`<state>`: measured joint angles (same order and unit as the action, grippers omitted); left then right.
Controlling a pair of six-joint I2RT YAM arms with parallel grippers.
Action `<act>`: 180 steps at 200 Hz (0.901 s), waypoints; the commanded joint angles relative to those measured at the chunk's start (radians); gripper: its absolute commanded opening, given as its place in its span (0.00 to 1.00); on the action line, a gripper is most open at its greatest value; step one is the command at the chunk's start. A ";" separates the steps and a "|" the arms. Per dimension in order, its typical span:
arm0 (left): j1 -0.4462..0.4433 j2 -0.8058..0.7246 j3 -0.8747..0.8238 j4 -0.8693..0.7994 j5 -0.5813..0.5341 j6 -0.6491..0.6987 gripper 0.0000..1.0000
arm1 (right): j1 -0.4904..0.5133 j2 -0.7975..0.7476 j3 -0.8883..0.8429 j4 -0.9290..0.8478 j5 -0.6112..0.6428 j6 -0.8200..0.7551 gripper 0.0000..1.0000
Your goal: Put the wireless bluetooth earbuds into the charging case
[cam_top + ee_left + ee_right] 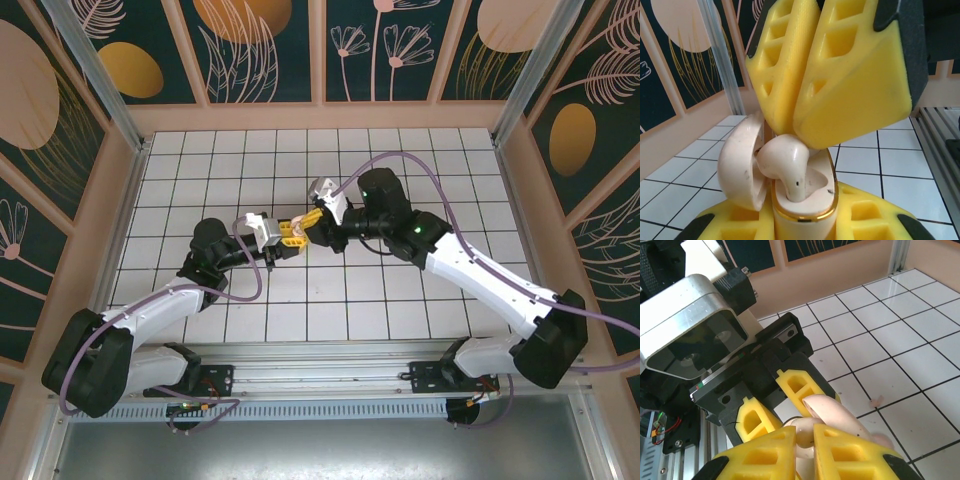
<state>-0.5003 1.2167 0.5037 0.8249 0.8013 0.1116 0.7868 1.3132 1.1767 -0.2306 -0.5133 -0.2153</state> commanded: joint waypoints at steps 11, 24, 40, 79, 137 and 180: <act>-0.006 -0.006 0.029 0.033 0.021 0.025 0.21 | 0.003 0.033 0.036 -0.113 0.000 -0.058 0.16; -0.006 -0.007 0.030 0.032 0.020 0.025 0.21 | 0.003 0.044 0.048 -0.143 -0.003 -0.064 0.16; -0.006 -0.008 0.030 0.027 0.017 0.026 0.21 | 0.003 0.055 0.059 -0.168 -0.019 -0.061 0.16; -0.005 -0.018 0.022 0.020 -0.026 0.039 0.21 | 0.007 0.050 0.055 -0.182 -0.031 -0.030 0.16; -0.006 -0.023 0.021 0.010 -0.031 0.049 0.21 | 0.005 -0.029 0.012 -0.125 0.047 0.005 0.24; -0.006 -0.024 0.022 0.002 -0.029 0.054 0.21 | -0.001 -0.102 -0.024 -0.024 0.057 0.031 0.28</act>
<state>-0.5060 1.2140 0.5034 0.7818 0.7742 0.1459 0.7872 1.2675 1.1744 -0.3305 -0.4709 -0.2180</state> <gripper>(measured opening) 0.213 0.279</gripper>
